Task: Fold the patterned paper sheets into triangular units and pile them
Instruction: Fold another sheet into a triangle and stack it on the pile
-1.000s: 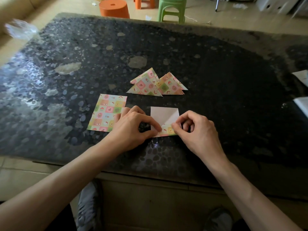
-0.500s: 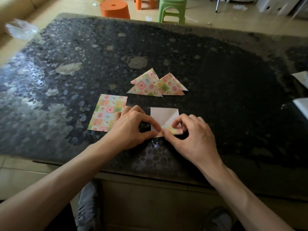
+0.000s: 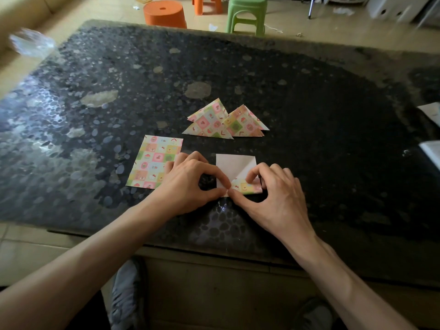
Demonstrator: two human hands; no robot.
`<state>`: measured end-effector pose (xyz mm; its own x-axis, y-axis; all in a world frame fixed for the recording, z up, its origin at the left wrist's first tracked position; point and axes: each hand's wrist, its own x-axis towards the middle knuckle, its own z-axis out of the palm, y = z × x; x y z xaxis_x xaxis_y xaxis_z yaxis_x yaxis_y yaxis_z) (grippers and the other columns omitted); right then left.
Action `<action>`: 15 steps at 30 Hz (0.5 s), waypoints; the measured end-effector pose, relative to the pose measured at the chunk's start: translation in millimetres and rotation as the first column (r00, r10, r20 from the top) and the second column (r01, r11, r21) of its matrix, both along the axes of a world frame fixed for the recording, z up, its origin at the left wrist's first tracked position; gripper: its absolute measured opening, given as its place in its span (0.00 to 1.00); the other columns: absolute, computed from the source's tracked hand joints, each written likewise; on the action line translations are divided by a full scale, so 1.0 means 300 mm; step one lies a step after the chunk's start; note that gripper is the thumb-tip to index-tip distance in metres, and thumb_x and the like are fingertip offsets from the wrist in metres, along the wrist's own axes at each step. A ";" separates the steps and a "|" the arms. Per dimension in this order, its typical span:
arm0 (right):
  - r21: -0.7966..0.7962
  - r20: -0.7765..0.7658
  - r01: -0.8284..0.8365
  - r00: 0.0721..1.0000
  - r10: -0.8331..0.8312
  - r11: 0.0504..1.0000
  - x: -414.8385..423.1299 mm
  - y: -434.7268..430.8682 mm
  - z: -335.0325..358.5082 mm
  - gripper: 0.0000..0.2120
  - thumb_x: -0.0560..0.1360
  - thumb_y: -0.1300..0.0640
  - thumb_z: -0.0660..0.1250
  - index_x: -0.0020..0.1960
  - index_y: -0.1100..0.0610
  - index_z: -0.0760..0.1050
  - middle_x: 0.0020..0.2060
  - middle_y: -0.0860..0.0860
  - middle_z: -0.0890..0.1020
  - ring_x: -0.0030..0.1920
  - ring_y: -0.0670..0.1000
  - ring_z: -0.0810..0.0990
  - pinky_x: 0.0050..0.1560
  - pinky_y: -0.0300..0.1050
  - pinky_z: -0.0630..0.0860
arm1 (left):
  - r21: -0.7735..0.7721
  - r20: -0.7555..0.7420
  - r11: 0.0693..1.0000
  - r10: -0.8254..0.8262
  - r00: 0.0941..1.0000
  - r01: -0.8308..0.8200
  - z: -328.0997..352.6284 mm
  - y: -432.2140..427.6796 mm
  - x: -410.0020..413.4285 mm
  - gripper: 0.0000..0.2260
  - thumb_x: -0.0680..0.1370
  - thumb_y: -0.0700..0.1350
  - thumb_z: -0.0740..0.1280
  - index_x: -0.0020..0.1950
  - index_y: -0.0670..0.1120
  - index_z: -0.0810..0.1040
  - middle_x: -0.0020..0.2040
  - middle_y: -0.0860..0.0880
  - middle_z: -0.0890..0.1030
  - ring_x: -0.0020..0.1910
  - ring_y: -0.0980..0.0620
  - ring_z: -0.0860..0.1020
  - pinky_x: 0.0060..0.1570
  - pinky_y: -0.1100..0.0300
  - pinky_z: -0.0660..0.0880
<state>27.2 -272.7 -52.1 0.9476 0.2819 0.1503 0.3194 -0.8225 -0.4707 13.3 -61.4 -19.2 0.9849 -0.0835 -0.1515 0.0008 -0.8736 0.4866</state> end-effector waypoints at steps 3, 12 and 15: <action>-0.007 -0.001 0.002 1.000 -0.002 1.000 0.000 0.000 -0.002 0.22 0.68 0.26 0.64 0.47 0.43 0.69 0.43 0.42 0.72 0.47 0.47 0.70 0.48 0.47 0.69 | 0.005 -0.010 1.000 0.000 1.000 0.000 0.000 0.000 0.000 0.05 0.74 0.64 0.72 0.48 0.72 0.79 0.53 0.60 0.69 0.62 0.53 0.66 0.59 0.52 0.62; -0.034 -0.021 0.008 1.000 -0.009 0.999 0.005 0.003 -0.004 0.23 0.68 0.25 0.63 0.48 0.43 0.70 0.44 0.42 0.72 0.48 0.47 0.70 0.48 0.47 0.68 | 0.000 -0.027 1.000 -0.012 1.000 0.012 0.001 0.005 0.000 0.06 0.74 0.64 0.72 0.51 0.71 0.80 0.55 0.59 0.69 0.63 0.53 0.65 0.60 0.52 0.61; -0.039 -0.029 0.011 1.000 -0.012 0.999 0.007 0.003 -0.005 0.24 0.67 0.25 0.62 0.48 0.43 0.70 0.45 0.42 0.72 0.49 0.48 0.70 0.48 0.47 0.68 | 0.006 -0.031 1.000 -0.018 0.999 0.018 0.003 0.006 0.000 0.07 0.74 0.64 0.72 0.52 0.71 0.80 0.56 0.59 0.69 0.63 0.52 0.65 0.59 0.52 0.60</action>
<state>29.2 -271.8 -53.6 0.9546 0.2762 0.1119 0.2966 -0.8438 -0.4473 13.4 -59.7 -18.4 0.9780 -0.1004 -0.1827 -0.0001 -0.8766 0.4813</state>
